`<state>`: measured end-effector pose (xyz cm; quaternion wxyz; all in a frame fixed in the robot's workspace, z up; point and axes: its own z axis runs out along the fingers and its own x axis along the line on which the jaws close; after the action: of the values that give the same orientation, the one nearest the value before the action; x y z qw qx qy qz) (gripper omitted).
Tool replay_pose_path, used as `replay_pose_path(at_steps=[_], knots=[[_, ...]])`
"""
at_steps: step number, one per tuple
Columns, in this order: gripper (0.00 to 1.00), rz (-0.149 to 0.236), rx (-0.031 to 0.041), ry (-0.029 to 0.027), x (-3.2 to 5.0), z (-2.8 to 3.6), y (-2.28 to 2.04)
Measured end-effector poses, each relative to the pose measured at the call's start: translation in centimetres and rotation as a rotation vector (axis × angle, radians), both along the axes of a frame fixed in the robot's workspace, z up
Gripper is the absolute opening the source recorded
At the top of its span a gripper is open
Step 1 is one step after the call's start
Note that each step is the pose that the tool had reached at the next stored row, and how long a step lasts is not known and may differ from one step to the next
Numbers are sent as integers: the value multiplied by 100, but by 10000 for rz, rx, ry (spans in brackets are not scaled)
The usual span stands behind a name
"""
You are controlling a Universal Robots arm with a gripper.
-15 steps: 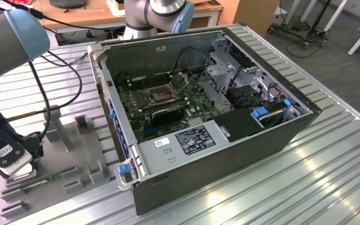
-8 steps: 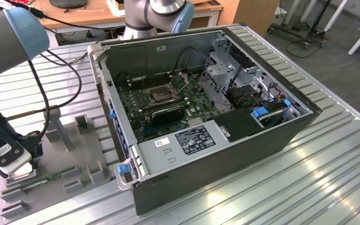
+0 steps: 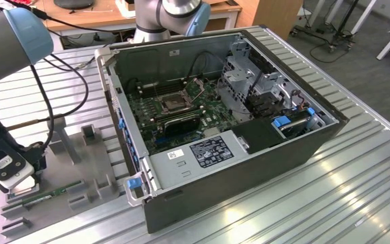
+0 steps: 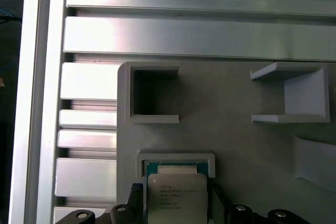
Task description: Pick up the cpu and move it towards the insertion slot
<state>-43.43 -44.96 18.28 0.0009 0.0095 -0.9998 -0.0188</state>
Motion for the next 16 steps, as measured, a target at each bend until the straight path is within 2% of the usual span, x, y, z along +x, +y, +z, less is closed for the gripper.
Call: replay_pose_path(at_steps=[16], knots=[[62, 0, 1, -2, 0, 9, 3]])
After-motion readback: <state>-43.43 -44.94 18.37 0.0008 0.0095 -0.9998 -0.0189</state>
